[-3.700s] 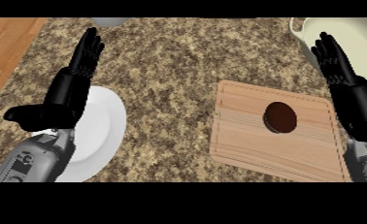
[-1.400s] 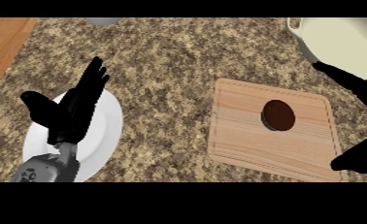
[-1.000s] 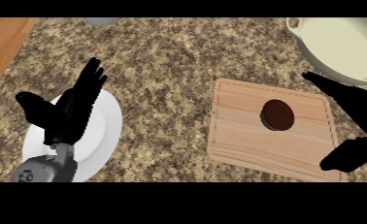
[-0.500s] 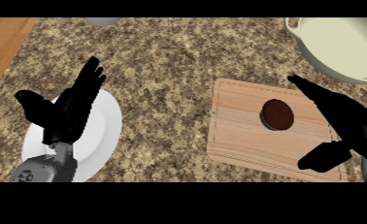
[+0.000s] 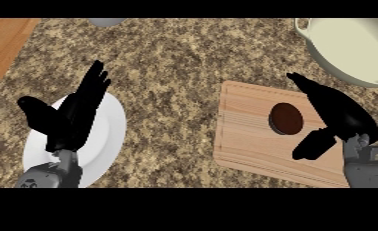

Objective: Pick the cupcake from the cutting board and place it in the pot

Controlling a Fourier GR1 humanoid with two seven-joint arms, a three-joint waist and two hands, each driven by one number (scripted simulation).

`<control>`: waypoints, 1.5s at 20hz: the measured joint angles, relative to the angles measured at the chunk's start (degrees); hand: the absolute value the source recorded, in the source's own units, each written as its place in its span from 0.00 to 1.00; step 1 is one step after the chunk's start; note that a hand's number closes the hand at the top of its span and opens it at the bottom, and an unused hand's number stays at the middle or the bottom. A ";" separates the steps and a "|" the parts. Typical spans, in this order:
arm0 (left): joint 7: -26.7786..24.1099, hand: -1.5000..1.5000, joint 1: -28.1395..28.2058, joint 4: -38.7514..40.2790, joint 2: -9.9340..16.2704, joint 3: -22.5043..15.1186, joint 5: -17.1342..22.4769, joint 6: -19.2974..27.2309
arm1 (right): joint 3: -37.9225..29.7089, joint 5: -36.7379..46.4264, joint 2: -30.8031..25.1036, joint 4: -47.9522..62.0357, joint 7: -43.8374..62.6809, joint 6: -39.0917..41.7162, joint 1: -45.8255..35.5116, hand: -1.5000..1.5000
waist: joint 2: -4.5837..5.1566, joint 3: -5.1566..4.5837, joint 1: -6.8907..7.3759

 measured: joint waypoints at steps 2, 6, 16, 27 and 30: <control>-0.63 0.50 0.37 0.49 -0.28 0.55 0.02 -0.68 | 0.00 1.81 0.75 2.40 -0.87 -0.20 -0.53 0.00 | 0.01 0.01 -0.02; -0.52 0.50 -0.25 0.97 -1.79 0.48 -1.33 -0.63 | 0.54 4.81 3.07 4.17 -0.89 0.35 -1.08 0.00 | -0.01 0.01 -0.09; 0.59 0.50 0.24 -0.23 -2.11 2.05 -1.81 -2.46 | 1.59 11.52 4.32 12.84 -4.07 1.81 -2.27 0.00 | 0.00 0.01 -0.04; 0.30 0.50 -0.68 0.96 -3.66 3.41 -3.21 -3.46 | -0.35 15.55 5.65 18.02 -12.54 0.34 -1.14 1.00 | 0.01 0.02 -0.14; 1.72 0.50 -1.87 0.66 -4.07 3.34 -3.91 -2.74 | 0.32 16.78 7.00 18.98 -15.39 -2.45 -1.57 1.00 | -0.05 -0.05 -0.15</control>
